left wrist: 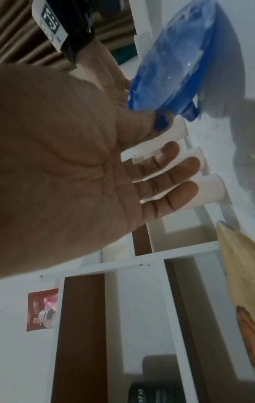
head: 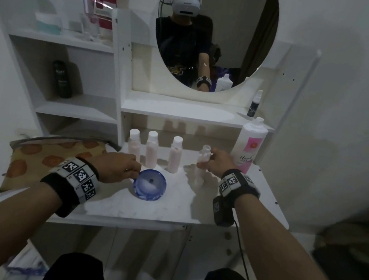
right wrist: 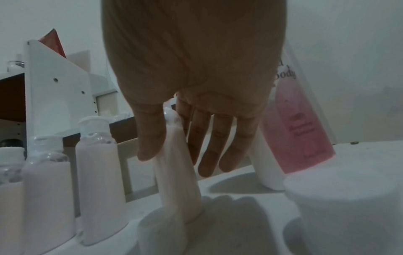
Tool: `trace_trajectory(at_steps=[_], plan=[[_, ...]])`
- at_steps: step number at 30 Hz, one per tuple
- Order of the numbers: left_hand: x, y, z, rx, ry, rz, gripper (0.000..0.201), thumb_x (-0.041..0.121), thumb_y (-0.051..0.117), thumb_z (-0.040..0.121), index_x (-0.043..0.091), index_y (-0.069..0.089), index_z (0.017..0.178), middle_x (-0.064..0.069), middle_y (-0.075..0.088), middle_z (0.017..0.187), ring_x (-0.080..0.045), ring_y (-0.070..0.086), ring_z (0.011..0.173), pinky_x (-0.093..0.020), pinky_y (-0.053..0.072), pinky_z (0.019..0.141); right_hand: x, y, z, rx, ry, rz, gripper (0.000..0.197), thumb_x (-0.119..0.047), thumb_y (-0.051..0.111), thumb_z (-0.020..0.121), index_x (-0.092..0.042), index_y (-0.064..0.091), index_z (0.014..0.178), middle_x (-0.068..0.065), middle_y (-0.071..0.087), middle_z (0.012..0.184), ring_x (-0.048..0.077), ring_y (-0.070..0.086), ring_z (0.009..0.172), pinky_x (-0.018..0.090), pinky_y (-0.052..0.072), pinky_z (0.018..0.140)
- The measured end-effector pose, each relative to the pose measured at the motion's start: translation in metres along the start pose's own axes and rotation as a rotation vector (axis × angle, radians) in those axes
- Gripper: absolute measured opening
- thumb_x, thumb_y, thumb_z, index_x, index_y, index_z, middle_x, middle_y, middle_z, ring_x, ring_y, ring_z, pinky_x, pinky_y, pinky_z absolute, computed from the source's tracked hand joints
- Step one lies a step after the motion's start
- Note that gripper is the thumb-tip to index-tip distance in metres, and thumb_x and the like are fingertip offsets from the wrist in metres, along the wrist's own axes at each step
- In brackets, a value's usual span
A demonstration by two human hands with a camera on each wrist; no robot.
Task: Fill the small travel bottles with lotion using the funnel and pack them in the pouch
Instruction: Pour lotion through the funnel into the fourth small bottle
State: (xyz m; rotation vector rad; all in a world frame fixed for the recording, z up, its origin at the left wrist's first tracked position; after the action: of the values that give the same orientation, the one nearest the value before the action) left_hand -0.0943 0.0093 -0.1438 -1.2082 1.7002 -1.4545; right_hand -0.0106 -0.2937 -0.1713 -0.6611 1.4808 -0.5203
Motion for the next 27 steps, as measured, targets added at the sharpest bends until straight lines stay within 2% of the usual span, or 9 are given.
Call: trace_trajectory(at_steps=[4,6,9,12,15,17,20,24,27], plan=[[0.014,-0.014,-0.005,0.105,-0.110,0.097,0.028,0.042,0.048,0.095,0.021,0.059,0.110,0.004,0.056,0.110,-0.018,0.057,0.096,-0.032,0.046,0.082,-0.001,-0.001,-0.001,0.007,-0.003,-0.018,0.029,-0.022,0.079,0.074,-0.017,0.069,0.101,0.005,0.072,0.088,0.023,0.069,0.080,0.028,0.052,0.068],[0.035,-0.026,-0.005,0.233,-0.088,0.121,0.030,0.040,0.050,0.094,0.021,0.056,0.116,0.003,0.055,0.115,-0.021,0.057,0.099,-0.034,0.047,0.081,-0.001,-0.001,0.000,0.004,-0.010,-0.018,0.031,-0.022,0.080,0.074,-0.015,0.070,0.102,0.006,0.073,0.090,0.023,0.069,0.082,0.032,0.054,0.072],[0.081,-0.032,0.011,0.334,-0.015,0.036,0.023,0.033,0.051,0.093,0.019,0.059,0.109,0.000,0.060,0.111,-0.024,0.059,0.097,-0.036,0.046,0.080,-0.001,-0.002,0.000,0.001,-0.010,-0.014,0.033,-0.022,0.081,0.073,-0.014,0.070,0.103,0.006,0.073,0.091,0.023,0.068,0.080,0.035,0.054,0.073],[0.124,-0.017,0.045,0.256,0.011,0.004,0.030,0.031,0.053,0.091,0.015,0.059,0.116,-0.006,0.058,0.114,-0.027,0.059,0.103,-0.039,0.047,0.084,-0.001,-0.002,-0.001,0.008,-0.017,-0.012,0.025,-0.018,0.080,0.074,-0.012,0.070,0.097,0.003,0.069,0.080,0.017,0.063,0.069,0.025,0.047,0.063],[0.150,0.000,0.079,0.165,0.009,-0.019,0.042,0.025,0.055,0.092,0.019,0.050,0.133,-0.006,0.054,0.122,-0.026,0.056,0.109,-0.033,0.044,0.085,0.000,-0.004,-0.002,0.029,-0.022,-0.029,0.026,-0.017,0.080,0.075,-0.013,0.070,0.098,0.000,0.069,0.079,0.018,0.064,0.072,0.025,0.047,0.064],[0.157,0.008,0.097,0.152,0.007,-0.008,0.040,0.021,0.056,0.090,0.018,0.054,0.130,-0.007,0.058,0.124,-0.024,0.058,0.108,-0.033,0.048,0.089,0.001,-0.006,-0.003,0.028,-0.025,-0.025,0.026,-0.019,0.080,0.076,-0.013,0.069,0.098,-0.001,0.068,0.079,0.016,0.063,0.072,0.024,0.045,0.062],[0.159,0.018,0.111,0.094,-0.025,0.028,0.031,0.020,0.056,0.090,0.016,0.063,0.120,-0.007,0.061,0.120,-0.025,0.060,0.105,-0.032,0.047,0.085,0.003,-0.006,-0.005,0.019,-0.024,-0.012,0.026,-0.017,0.080,0.075,-0.015,0.068,0.098,-0.004,0.065,0.075,0.014,0.061,0.071,0.021,0.041,0.059],[0.161,0.023,0.112,0.093,-0.027,0.054,0.024,0.009,0.059,0.088,0.012,0.067,0.110,-0.011,0.061,0.115,-0.027,0.060,0.103,-0.032,0.047,0.085,0.003,-0.006,-0.004,0.022,-0.028,-0.008,0.029,-0.018,0.080,0.075,-0.016,0.070,0.102,-0.001,0.068,0.083,0.015,0.061,0.074,0.024,0.043,0.068],[0.158,0.015,0.105,0.073,-0.029,0.043,0.025,0.009,0.061,0.086,0.011,0.066,0.110,-0.010,0.063,0.112,-0.026,0.061,0.102,-0.033,0.050,0.088,0.004,-0.006,-0.004,0.024,-0.040,-0.019,0.028,-0.018,0.079,0.076,-0.015,0.070,0.102,0.001,0.069,0.084,0.017,0.063,0.076,0.024,0.043,0.067]])
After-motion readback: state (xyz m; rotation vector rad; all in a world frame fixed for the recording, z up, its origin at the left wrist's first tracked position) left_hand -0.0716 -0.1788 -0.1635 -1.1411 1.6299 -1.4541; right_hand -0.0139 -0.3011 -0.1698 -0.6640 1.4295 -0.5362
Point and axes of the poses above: each hand's wrist, its own z-axis towards the middle knuckle, its own y-axis out of the palm, x = y × z, the point moved 1 cm from there along z, towards the middle knuckle
